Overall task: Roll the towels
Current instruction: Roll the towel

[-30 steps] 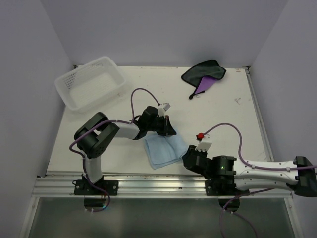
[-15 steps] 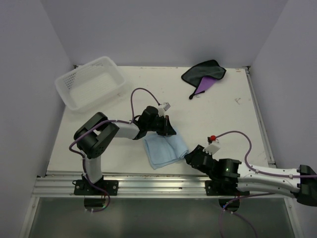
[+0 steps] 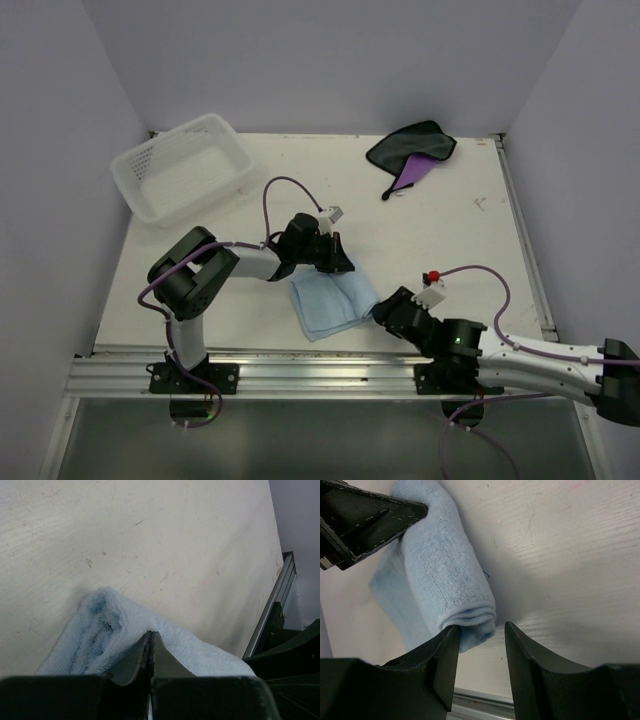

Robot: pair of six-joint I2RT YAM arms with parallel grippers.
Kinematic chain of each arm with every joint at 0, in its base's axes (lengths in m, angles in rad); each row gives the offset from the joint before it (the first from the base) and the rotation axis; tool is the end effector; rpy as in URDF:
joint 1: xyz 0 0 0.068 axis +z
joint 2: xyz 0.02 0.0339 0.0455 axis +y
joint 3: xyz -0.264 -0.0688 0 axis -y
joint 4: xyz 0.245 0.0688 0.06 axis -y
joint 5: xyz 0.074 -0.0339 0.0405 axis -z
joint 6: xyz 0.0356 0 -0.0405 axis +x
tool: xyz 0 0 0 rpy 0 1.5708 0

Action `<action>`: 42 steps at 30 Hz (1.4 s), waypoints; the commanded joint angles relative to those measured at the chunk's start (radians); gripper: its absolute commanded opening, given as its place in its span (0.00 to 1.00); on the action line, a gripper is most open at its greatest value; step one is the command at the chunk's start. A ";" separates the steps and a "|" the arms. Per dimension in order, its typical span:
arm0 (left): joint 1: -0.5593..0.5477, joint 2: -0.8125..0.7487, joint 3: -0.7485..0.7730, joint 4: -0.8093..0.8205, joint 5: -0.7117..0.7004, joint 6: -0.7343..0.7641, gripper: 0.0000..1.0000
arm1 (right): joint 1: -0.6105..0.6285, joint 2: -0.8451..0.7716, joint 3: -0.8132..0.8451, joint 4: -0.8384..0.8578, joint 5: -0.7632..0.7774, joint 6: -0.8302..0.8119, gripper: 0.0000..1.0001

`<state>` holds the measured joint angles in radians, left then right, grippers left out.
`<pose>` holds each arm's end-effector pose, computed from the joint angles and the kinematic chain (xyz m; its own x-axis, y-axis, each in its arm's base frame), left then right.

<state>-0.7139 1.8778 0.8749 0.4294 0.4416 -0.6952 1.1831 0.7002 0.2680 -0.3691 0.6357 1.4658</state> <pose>0.2707 -0.2546 0.1333 -0.8679 -0.0143 -0.4965 0.4003 0.5718 -0.7161 0.0714 0.1190 0.1617 -0.6140 0.6132 -0.4970 0.2083 0.7333 0.6472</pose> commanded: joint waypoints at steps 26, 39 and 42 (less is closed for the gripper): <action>0.008 -0.031 -0.013 -0.021 -0.006 0.029 0.00 | -0.025 0.076 0.007 0.119 0.047 -0.106 0.00; 0.010 -0.023 0.001 -0.038 -0.012 0.039 0.00 | -0.023 0.059 0.020 0.234 0.061 -0.450 0.00; 0.011 -0.023 0.006 -0.046 -0.014 0.042 0.00 | -0.023 0.096 0.045 0.239 0.045 -0.509 0.00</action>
<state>-0.7090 1.8771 0.8749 0.4259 0.4408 -0.6872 1.1637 0.7666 0.2584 -0.1928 0.6548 1.0645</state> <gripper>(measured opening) 0.005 0.019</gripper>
